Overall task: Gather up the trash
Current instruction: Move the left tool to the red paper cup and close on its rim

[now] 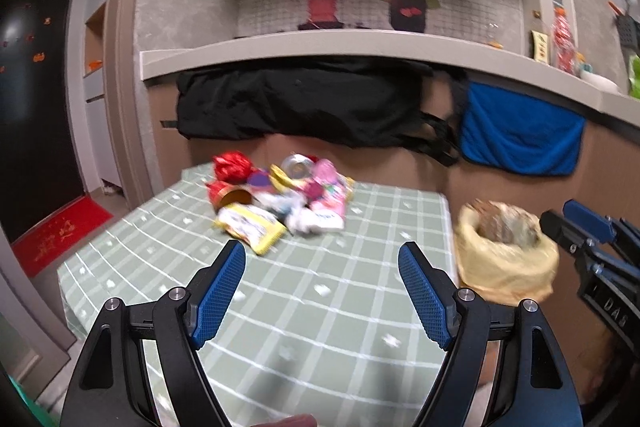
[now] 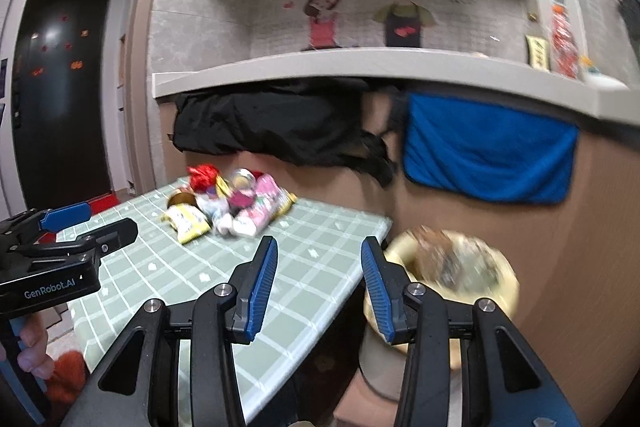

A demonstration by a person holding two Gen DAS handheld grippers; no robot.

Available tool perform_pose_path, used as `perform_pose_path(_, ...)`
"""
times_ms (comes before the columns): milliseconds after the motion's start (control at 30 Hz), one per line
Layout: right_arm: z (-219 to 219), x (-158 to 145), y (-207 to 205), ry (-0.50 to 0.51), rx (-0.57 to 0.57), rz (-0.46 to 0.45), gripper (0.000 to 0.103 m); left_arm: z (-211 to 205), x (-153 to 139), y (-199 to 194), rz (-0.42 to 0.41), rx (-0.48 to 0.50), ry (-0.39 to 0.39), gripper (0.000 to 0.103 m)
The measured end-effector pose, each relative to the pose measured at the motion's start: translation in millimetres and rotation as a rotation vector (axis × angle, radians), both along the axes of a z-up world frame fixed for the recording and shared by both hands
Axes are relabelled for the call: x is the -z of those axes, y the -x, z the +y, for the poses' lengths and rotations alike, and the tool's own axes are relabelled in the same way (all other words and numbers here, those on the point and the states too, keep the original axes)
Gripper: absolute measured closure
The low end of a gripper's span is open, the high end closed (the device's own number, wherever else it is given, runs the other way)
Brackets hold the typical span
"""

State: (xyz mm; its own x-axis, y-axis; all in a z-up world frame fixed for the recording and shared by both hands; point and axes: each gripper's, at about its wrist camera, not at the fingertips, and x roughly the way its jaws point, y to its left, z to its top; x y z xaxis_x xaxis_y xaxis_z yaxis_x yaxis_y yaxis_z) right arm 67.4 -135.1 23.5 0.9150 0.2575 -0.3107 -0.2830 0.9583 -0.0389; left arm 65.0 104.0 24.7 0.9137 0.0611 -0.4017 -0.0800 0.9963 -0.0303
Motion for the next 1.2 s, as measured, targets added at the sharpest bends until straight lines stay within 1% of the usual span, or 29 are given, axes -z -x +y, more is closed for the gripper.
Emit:
perform_pose_path(67,16.6,-8.6,-18.6,0.003,-0.031,-0.013,0.061,23.4,-4.0,-13.5,-0.006,-0.027,0.013,0.024)
perform_pose_path(167,36.2,-16.1,-44.4,0.003,-0.064,-0.016,0.061,60.7,-4.2,-35.8,0.008,-0.051,0.067,0.025)
perform_pose_path(233,50.5,-17.3,-65.5,0.005,-0.089,-0.006,0.061,79.3,-0.2,-49.6,0.023,-0.075,0.083,0.027)
perform_pose_path(300,66.5,-14.6,-90.4,0.015,-0.117,0.020,0.061,98.9,7.8,-68.0,0.052,-0.094,0.112,0.028)
perform_pose_path(367,74.6,-10.5,-106.7,0.016,-0.136,0.046,0.061,118.2,19.0,-87.1,0.098,-0.104,0.163,0.029)
perform_pose_path(400,80.5,-7.3,-119.2,0.018,-0.148,0.064,0.061,128.0,26.4,-98.0,0.127,-0.102,0.193,0.030)
perform_pose_path(467,85.9,-1.5,-131.3,0.024,-0.152,0.077,0.061,142.1,41.7,-120.7,0.181,-0.071,0.250,0.034)
perform_pose_path(533,90.8,3.7,-144.0,0.036,-0.149,0.085,0.061,152.0,54.5,-140.5,0.229,-0.047,0.300,0.034)
perform_pose_path(567,92.3,6.1,-148.9,0.040,-0.149,0.088,0.061,156.4,62.8,-153.9,0.258,-0.022,0.337,0.034)
perform_pose_path(600,93.3,8.7,-154.7,0.044,-0.149,0.094,0.061,159.1,68.9,-165.6,0.283,-0.004,0.358,0.034)
perform_pose_path(633,94.8,10.3,-159.5,0.048,-0.150,0.097,0.061,160.1,74.4,-175.8,0.306,0.007,0.375,0.037)
perform_pose_path(667,96.8,12.5,-166.1,0.051,-0.150,0.103,0.061,163.6,80.8,-188.6,0.327,0.010,0.408,0.037)
perform_pose_path(733,98.8,15.4,-175.9,0.047,-0.155,0.117,0.061,169.4,86.1,-204.4,0.331,-0.011,0.442,0.038)
perform_pose_path(767,100.2,17.0,-179.5,0.045,-0.156,0.122,0.061,172.1,85.8,-211.2,0.307,-0.031,0.429,0.038)
perform_pose_path(800,101.3,18.8,-182.8,0.045,-0.158,0.127,0.061,171.3,84.3,-215.9,0.292,-0.047,0.392,0.038)
perform_pose_path(833,102.5,20.9,-186.0,0.045,-0.161,0.132,0.061,169.5,82.4,-221.7,0.279,-0.068,0.331,0.038)
perform_pose_path(900,104.6,25.7,-191.2,0.049,-0.164,0.141,0.061,168.5,81.6,-232.6,0.275,-0.085,0.264,0.040)
perform_pose_path(967,107.3,29.9,-196.3,0.057,-0.167,0.153,0.061,172.4,85.0,-246.0,0.298,-0.099,0.231,0.045)
perform_pose_path(1067,110.6,32.1,-201.8,0.056,-0.170,0.170,0.061,181.2,94.0,-265.8,0.344,-0.103,0.237,0.061)
perform_pose_path(1100,112.2,31.3,-203.9,0.050,-0.176,0.178,0.061,183.7,97.1,-271.2,0.361,-0.102,0.233,0.071)
perform_pose_path(1133,114.0,30.8,-205.0,0.049,-0.180,0.182,0.061,184.7,99.7,-275.4,0.377,-0.101,0.228,0.078)
perform_pose_path(1167,117.3,29.3,-205.9,0.049,-0.189,0.191,0.061,186.0,102.3,-279.3,0.388,-0.093,0.229,0.080)
perform_pose_path(1200,120.7,28.5,-205.7,0.049,-0.202,0.198,0.061,186.5,104.1,-281.7,0.391,-0.092,0.234,0.084)
